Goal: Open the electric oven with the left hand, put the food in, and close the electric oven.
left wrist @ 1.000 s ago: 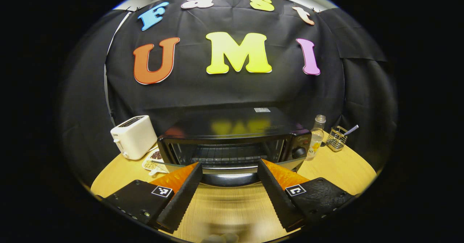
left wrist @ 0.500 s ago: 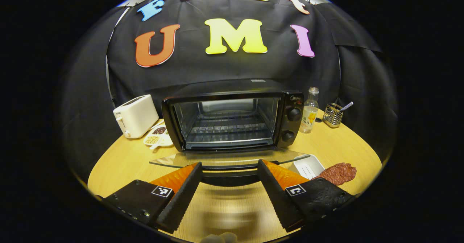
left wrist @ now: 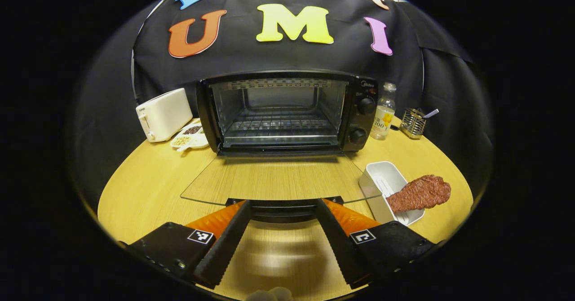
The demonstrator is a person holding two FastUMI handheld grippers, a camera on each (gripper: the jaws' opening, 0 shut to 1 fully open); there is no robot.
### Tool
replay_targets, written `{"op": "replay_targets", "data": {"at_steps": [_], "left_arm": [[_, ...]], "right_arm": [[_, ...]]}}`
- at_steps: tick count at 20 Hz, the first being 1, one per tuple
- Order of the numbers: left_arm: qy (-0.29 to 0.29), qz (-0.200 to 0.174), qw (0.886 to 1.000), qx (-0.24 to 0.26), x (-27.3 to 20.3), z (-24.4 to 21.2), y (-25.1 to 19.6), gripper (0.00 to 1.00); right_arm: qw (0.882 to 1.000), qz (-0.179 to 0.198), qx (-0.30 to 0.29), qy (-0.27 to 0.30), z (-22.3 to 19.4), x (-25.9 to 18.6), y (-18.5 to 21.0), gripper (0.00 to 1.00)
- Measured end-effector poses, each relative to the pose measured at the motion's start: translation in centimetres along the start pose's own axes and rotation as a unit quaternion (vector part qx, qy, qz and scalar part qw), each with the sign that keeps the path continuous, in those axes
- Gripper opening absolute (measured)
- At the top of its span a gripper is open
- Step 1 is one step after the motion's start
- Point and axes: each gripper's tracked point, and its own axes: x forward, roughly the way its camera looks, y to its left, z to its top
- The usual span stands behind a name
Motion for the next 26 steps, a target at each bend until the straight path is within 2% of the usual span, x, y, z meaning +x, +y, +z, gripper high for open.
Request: {"op": "replay_targets", "data": {"at_steps": [1,4,8,11,16,19,20,21,22,26], "left_arm": [[0.006,0.001,1.000,0.003,0.1,-0.3,0.0,0.94],[0.029,0.000,1.000,0.002,0.8,-1.1,-0.1,0.94],[0.024,-0.003,1.000,0.008,0.8,-0.9,-0.1,0.94],[0.007,0.003,1.000,0.020,0.2,-0.1,0.5,0.96],[-0.014,0.013,0.999,0.029,-2.7,1.2,2.0,0.97],[-0.027,0.024,0.999,0.020,-5.9,1.9,2.9,0.97],[-0.033,0.026,0.999,0.012,-7.0,2.2,3.1,0.96],[-0.037,0.024,0.999,0.003,-8.0,2.4,3.1,0.96],[-0.036,0.025,0.999,-0.004,-9.1,2.4,3.2,0.97],[-0.038,0.056,0.997,-0.021,-12.8,3.5,4.0,0.97]], "right_arm": [[1.000,0.000,0.002,0.004,-0.3,0.1,0.1,1.00],[1.000,0.001,0.003,0.010,-0.8,0.5,0.4,1.00],[1.000,0.010,-0.004,0.017,-1.4,1.0,1.3,1.00],[0.999,0.029,0.001,0.030,-2.5,2.2,2.1,1.00],[0.992,0.086,0.025,0.086,-6.1,6.0,4.1,1.00],[0.983,0.123,0.045,0.130,-9.0,9.2,5.9,0.98],[0.979,0.135,0.051,0.145,-9.9,10.2,6.4,0.90],[0.974,0.148,0.056,0.160,-10.9,11.3,7.0,0.95],[0.969,0.162,0.064,0.177,-12.0,12.4,7.8,0.94],[0.935,0.217,0.123,0.252,-15.8,15.6,10.4,0.86]]}}
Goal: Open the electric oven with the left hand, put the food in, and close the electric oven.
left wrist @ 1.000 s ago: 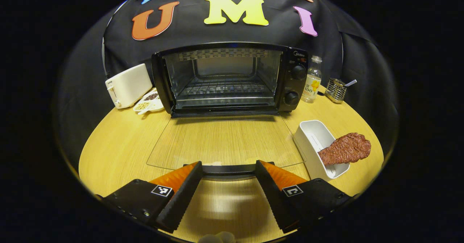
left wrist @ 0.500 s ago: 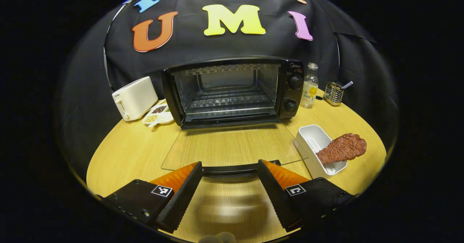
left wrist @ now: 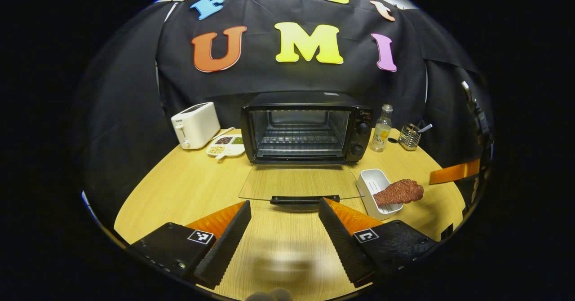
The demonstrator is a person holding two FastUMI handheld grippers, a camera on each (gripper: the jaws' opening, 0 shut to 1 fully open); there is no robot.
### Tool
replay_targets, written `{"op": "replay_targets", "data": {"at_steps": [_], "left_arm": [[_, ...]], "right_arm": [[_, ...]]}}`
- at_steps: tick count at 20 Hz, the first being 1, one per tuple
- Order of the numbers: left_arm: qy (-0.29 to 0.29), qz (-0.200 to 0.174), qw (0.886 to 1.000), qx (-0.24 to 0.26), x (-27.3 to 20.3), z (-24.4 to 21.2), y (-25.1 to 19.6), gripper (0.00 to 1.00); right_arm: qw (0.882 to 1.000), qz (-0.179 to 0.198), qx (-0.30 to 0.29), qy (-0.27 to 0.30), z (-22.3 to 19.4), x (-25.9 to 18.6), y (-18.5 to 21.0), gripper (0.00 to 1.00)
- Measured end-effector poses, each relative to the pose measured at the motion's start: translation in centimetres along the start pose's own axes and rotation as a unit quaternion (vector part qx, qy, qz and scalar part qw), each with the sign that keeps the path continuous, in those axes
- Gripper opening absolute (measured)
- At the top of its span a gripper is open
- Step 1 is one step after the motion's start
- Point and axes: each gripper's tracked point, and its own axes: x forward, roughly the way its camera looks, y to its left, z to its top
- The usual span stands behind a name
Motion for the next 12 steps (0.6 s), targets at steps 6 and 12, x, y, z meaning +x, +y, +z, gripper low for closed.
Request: {"op": "replay_targets", "data": {"at_steps": [6,12], "left_arm": [[0.007,0.057,0.998,-0.024,-2.9,1.0,0.4,0.97],[0.000,0.091,0.994,-0.053,-4.3,2.2,1.0,0.97]], "right_arm": [[0.990,0.068,0.097,0.079,-0.6,4.6,0.0,0.51],[0.989,0.082,0.077,0.099,-0.4,4.4,0.4,0.17]]}}
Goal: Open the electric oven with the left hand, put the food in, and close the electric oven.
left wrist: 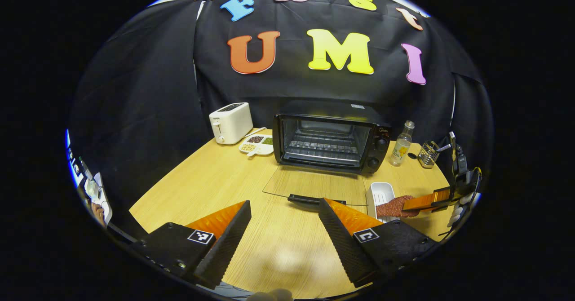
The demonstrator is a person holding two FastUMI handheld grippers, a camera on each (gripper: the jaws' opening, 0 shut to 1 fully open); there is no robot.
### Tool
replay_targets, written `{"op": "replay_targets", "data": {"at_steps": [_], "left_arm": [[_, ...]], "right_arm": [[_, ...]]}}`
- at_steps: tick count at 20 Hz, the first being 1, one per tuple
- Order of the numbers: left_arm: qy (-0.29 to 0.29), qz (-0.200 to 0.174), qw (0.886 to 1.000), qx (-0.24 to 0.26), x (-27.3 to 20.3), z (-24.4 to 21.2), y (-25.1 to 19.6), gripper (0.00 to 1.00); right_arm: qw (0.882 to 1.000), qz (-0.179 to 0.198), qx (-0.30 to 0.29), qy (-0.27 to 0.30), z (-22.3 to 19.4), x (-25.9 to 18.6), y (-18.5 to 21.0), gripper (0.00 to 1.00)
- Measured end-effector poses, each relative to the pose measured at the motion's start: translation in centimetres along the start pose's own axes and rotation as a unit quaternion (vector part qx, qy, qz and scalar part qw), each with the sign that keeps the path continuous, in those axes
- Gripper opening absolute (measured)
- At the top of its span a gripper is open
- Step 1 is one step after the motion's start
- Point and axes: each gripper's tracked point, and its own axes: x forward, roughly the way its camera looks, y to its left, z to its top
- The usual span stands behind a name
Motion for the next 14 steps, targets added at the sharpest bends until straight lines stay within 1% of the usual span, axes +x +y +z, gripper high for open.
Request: {"op": "replay_targets", "data": {"at_steps": [2,4,7,9,13,14], "left_arm": [[-0.011,0.007,1.000,0.001,-0.4,0.5,0.6,0.97],[-0.016,0.013,1.000,0.005,-0.4,0.9,1.5,0.97],[-0.019,0.008,1.000,0.008,0.1,1.4,2.2,0.96],[-0.019,-0.002,1.000,0.009,0.6,1.6,2.6,0.97],[-0.011,-0.039,0.999,0.012,1.6,2.2,2.6,0.97],[-0.013,-0.048,0.999,0.018,1.7,2.7,2.7,0.97]], "right_arm": [[1.000,0.002,0.003,-0.007,0.6,-0.8,0.4,0.17],[1.000,0.013,0.010,-0.018,1.4,-1.7,1.2,0.17],[0.998,0.031,0.025,-0.041,3.2,-2.5,3.1,0.16],[0.997,0.044,0.036,-0.061,4.3,-2.4,4.7,0.16],[0.989,0.069,0.065,-0.111,6.3,-0.6,9.0,0.16],[0.987,0.075,0.066,-0.126,6.9,0.2,10.3,0.12]]}}
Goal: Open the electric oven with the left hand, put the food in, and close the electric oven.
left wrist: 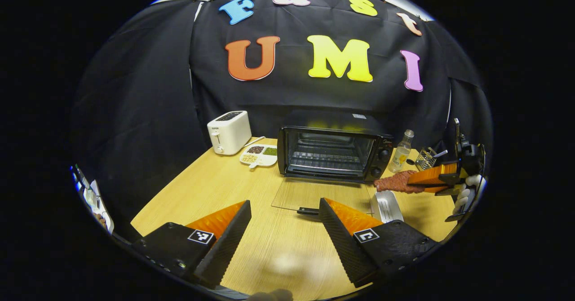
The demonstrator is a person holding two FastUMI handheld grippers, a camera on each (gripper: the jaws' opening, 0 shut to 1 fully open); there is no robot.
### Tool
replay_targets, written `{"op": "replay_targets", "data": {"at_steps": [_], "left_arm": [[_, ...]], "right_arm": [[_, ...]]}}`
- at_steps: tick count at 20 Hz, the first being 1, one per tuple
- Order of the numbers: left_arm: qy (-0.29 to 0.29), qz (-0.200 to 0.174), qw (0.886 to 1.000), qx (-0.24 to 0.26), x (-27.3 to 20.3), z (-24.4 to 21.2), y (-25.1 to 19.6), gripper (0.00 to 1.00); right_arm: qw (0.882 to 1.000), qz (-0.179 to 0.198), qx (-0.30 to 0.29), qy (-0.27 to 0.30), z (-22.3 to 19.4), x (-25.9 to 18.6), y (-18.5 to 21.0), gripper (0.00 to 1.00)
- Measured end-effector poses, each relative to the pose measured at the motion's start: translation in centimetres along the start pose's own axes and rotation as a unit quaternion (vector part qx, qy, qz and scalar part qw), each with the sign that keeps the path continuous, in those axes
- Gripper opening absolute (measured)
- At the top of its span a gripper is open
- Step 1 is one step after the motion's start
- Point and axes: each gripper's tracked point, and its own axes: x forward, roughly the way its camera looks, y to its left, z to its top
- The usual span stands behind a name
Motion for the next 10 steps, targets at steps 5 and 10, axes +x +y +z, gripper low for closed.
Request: {"op": "replay_targets", "data": {"at_steps": [5,10], "left_arm": [[-0.009,-0.045,0.998,0.042,-0.1,1.8,1.4,0.97],[-0.014,-0.055,0.997,0.055,0.0,2.5,4.7,0.97]], "right_arm": [[0.996,0.029,0.037,-0.069,0.7,6.8,4.7,0.16],[0.988,0.031,0.071,-0.134,1.5,13.4,6.6,0.16]]}}
